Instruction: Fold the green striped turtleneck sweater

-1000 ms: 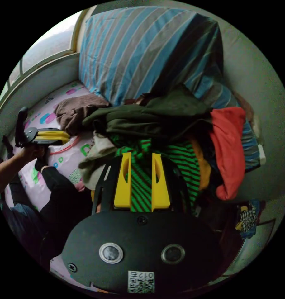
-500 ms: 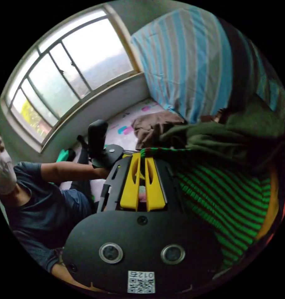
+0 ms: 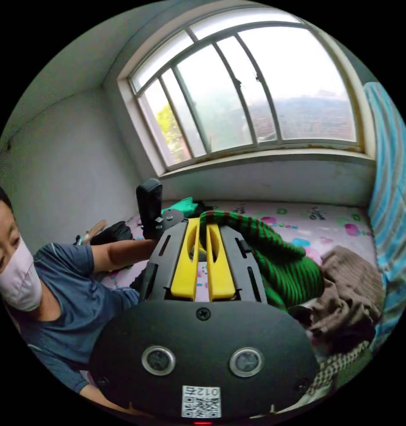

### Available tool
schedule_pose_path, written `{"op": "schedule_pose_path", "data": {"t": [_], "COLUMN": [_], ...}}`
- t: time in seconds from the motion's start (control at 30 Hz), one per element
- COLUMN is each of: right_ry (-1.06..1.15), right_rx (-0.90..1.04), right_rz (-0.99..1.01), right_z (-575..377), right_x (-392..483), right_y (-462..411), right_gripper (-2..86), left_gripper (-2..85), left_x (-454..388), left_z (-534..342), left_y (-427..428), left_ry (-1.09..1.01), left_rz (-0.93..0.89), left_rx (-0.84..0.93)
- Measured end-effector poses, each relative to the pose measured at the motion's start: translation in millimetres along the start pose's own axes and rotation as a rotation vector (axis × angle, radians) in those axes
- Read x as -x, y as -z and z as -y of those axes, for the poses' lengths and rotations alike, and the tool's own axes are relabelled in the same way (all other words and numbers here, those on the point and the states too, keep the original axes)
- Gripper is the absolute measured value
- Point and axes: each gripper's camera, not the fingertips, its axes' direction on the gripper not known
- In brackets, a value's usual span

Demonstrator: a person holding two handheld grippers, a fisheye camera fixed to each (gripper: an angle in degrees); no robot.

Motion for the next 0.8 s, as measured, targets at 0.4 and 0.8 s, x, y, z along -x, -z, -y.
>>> {"op": "schedule_pose_path", "data": {"t": [0.4, 0.8], "right_ry": [-0.357, -0.288], "right_rx": [0.415, 0.815], "right_rz": [0.213, -0.057], "right_z": [-45.5, -23.8], "right_x": [-78.8, -122.4], "right_y": [-383.4, -530.2], "right_gripper": [1.1, 7.8], "left_gripper": [0.5, 1.9], "left_x": [151.6, 206.9], "left_z": [-235.0, -308.9], "left_y": [3.8, 72.0], "left_ry": [0.613, 0.921], "left_rz": [-0.050, 0.141], "left_rx": [0.476, 0.429]}}
